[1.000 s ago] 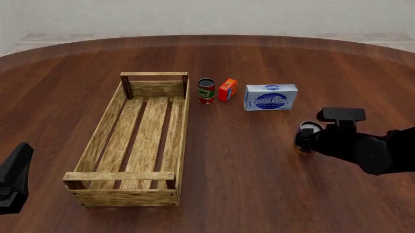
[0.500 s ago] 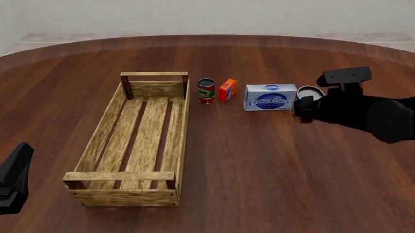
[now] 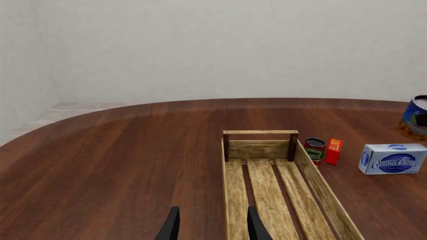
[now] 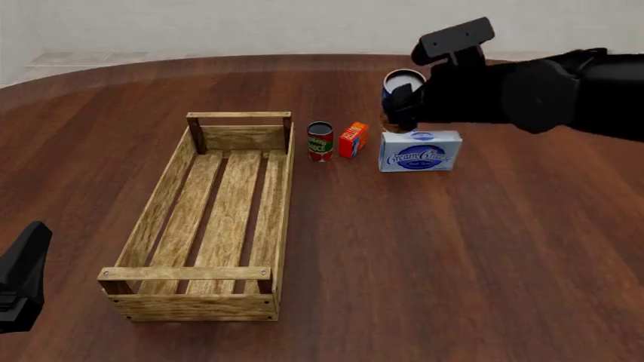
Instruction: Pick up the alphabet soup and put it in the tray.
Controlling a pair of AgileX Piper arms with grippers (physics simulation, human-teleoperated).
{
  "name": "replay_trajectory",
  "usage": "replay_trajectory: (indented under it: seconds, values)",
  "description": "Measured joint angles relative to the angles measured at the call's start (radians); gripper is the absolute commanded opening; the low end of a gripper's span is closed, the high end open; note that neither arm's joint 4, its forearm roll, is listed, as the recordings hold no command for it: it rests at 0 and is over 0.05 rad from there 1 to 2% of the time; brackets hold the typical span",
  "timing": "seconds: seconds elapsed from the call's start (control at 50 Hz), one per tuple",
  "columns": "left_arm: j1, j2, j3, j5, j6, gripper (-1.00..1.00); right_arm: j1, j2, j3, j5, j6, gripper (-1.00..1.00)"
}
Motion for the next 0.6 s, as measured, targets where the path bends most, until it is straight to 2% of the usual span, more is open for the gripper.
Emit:
replay_trajectory:
  seconds: [0.34, 0.6]
  values:
    - [0.000, 0.000, 0.000, 0.000, 0.000, 1.00, 0.134, 0.153, -0.243, 0.078, -0.005, -1.00]
    - [0.000, 0.000, 0.000, 0.000, 0.000, 1.00, 0.217, 0.233, -0.355, 0.108, 0.002, -1.00]
